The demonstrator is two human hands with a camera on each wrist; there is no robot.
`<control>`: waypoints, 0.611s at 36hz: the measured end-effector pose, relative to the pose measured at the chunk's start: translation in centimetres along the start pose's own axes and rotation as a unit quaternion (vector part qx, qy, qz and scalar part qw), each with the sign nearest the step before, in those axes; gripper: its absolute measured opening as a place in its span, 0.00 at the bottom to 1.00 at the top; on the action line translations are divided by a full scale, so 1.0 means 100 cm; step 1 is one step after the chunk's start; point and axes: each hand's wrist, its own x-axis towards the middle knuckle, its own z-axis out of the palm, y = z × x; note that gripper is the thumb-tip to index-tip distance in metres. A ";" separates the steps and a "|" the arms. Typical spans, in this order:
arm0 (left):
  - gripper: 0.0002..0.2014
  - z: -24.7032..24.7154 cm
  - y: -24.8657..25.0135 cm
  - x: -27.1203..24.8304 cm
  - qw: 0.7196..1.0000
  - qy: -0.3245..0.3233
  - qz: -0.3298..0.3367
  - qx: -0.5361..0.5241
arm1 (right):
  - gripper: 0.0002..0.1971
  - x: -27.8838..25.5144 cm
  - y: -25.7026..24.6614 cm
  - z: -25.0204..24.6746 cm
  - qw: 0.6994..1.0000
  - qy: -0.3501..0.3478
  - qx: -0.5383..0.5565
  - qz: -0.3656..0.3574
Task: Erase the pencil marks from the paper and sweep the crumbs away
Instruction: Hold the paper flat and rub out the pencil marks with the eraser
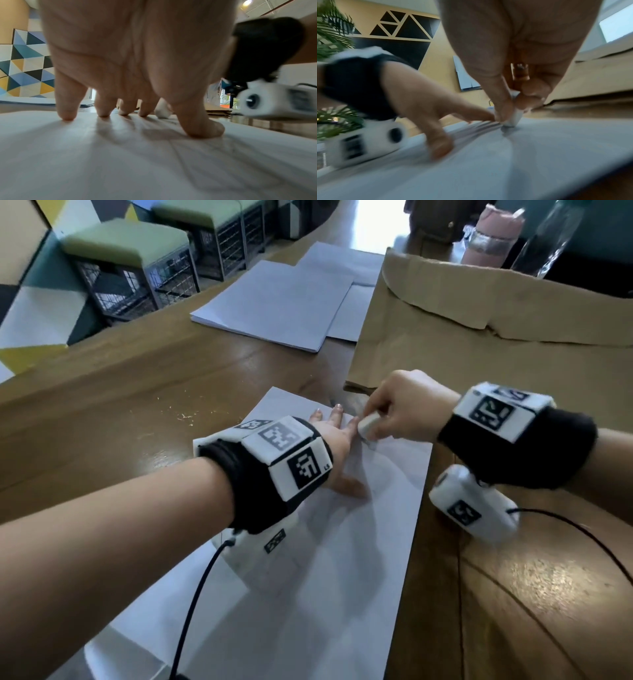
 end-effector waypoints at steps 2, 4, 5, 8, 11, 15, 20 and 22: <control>0.52 0.000 -0.001 0.000 1.000 -0.002 0.000 0.001 | 0.08 -0.014 0.002 0.005 1.000 -0.011 -0.013 -0.017; 0.52 0.000 0.000 0.001 1.000 -0.002 -0.004 0.003 | 0.07 -0.030 0.004 0.004 0.997 -0.067 -0.019 -0.028; 0.52 0.000 0.000 0.002 1.000 -0.003 -0.006 0.006 | 0.08 -0.034 0.005 0.002 0.994 -0.103 -0.026 -0.031; 0.52 -0.001 0.001 0.002 1.000 -0.007 -0.004 0.010 | 0.08 -0.025 0.006 -0.006 0.990 -0.143 -0.003 0.004; 0.53 -0.001 0.000 0.000 1.000 -0.003 -0.001 0.008 | 0.05 -0.002 0.007 -0.005 0.996 -0.056 0.057 0.041; 0.52 0.000 0.000 0.000 1.000 0.003 -0.002 0.016 | 0.05 -0.011 0.010 0.004 0.998 -0.034 0.058 0.017; 0.53 0.000 -0.001 0.003 1.000 0.000 0.001 0.020 | 0.03 -0.030 0.012 -0.001 0.989 -0.143 0.028 0.004; 0.54 0.000 -0.002 0.004 1.000 0.002 0.001 0.018 | 0.04 -0.017 0.012 -0.004 0.990 -0.125 0.057 0.027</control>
